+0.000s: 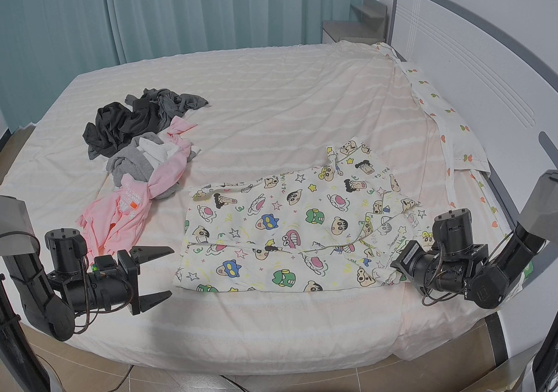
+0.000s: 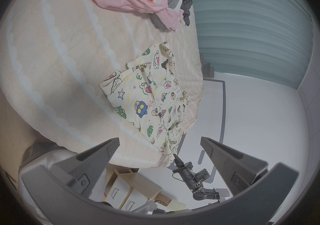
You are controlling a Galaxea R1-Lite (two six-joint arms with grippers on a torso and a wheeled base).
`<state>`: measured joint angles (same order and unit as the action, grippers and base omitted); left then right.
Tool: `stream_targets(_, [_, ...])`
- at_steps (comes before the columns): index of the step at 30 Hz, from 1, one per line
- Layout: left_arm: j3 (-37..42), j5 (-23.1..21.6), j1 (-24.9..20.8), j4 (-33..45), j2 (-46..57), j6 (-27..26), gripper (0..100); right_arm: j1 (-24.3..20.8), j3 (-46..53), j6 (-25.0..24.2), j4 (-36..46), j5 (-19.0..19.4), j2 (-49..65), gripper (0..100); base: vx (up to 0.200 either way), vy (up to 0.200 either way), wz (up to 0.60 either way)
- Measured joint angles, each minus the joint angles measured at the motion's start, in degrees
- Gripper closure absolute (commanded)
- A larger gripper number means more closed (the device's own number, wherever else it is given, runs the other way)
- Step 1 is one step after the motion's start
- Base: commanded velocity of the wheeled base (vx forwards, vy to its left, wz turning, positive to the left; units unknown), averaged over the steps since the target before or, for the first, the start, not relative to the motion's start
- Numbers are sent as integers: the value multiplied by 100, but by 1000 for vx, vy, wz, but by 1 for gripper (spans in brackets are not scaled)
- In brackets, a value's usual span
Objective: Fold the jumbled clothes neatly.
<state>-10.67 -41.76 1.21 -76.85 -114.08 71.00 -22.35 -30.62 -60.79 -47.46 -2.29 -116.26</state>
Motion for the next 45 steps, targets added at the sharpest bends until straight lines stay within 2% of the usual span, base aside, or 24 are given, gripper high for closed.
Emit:
stream_targets(5, [6, 2, 0, -1, 0, 0, 0, -138, -24, -156, -6, 0, -105, 100, 0, 0, 0])
stream_targets(6, [6, 0, 0, -1, 0, 0, 0, -149, -44, -196, -5, 0, -132, 0, 0, 0, 0])
stream_targets(16, [1, 2, 0, 2, 0, 0, 0, -85, -11, -341, -17, -6, -354, 0, 0, 0, 0])
stream_targets(23, [1, 2, 0, 2, 0, 0, 0, 184, 257, -119, -22, -5, -182, 0, 0, 0, 0])
stream_targets(30, [4, 2, 0, 2, 0, 0, 0, 722, 447, 720, -457, 85, -39, 0, 0, 0, 0])
stream_targets(42, [1, 2, 0, 5, -2, -9, 0, 1443, 430, 3668, -742, 1623, -16, 0, 0, 0, 0])
stream_targets(45, [0, 2, 0, 2, -11, -22, 0, 1532, 246, 4066, -638, 1885, -85, 0, 0, 0, 0])
